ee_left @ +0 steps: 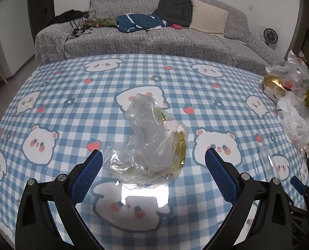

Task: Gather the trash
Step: 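Grasp the clear plastic bag with the left tool while the right tool grasps the clear plastic tube, then lift the clear plastic bag and plastic tube off the table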

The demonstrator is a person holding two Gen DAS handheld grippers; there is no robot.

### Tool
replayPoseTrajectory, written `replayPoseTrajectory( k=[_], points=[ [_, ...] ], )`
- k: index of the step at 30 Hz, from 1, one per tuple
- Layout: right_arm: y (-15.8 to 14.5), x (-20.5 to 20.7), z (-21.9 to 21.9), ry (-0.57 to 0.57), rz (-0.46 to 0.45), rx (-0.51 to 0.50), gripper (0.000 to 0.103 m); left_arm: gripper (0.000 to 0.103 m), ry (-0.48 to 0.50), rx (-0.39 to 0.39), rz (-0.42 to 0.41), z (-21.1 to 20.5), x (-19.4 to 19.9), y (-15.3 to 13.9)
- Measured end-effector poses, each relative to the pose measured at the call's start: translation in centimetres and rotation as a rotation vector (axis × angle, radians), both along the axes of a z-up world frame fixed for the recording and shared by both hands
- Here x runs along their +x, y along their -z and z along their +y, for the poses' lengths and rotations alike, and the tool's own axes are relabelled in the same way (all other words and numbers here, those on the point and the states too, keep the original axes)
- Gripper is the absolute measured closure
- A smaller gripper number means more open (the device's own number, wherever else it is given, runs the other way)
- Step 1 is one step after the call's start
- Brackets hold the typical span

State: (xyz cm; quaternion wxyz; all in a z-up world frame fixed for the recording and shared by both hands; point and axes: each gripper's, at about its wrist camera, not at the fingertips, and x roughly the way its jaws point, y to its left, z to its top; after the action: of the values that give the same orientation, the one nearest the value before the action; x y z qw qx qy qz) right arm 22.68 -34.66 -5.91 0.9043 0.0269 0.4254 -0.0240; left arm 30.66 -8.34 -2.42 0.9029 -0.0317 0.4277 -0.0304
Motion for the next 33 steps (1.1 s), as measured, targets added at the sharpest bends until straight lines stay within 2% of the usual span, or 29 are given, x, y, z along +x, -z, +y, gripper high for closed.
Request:
replayPoseTrajectory(
  k=[4,7,16,19,20,24,33],
  points=[
    [1.0,1.1,0.3,-0.008,0.029,-0.006,0.040,0.007,0.001,0.031,0.024,-0.4,1.8,1.7],
    [1.5,1.7,0.6,-0.011,0.046,-0.009,0.049,0.013,-0.013,0.052,0.036,-0.2,2.8,2.3],
    [2.1,1.9,0.3,0.007,0.067,-0.016,0.070,0.043,-0.022,0.072,0.058,-0.4,2.9,3.0],
    [2.0,1.8,-0.1,0.017,0.064,-0.014,0.077,0.058,-0.009,0.082,0.052,-0.8,2.7,3.0],
    [2.1,1.8,-0.2,0.018,0.063,-0.011,0.077,0.066,-0.005,0.081,0.050,-0.9,2.6,2.9],
    [1.9,1.7,-0.4,0.026,0.064,0.003,0.078,0.074,-0.006,0.069,0.049,-0.9,2.3,2.8],
    [1.1,1.1,-0.1,0.026,0.050,0.002,0.078,0.079,-0.006,0.054,0.055,-0.5,1.5,2.4]
  ],
)
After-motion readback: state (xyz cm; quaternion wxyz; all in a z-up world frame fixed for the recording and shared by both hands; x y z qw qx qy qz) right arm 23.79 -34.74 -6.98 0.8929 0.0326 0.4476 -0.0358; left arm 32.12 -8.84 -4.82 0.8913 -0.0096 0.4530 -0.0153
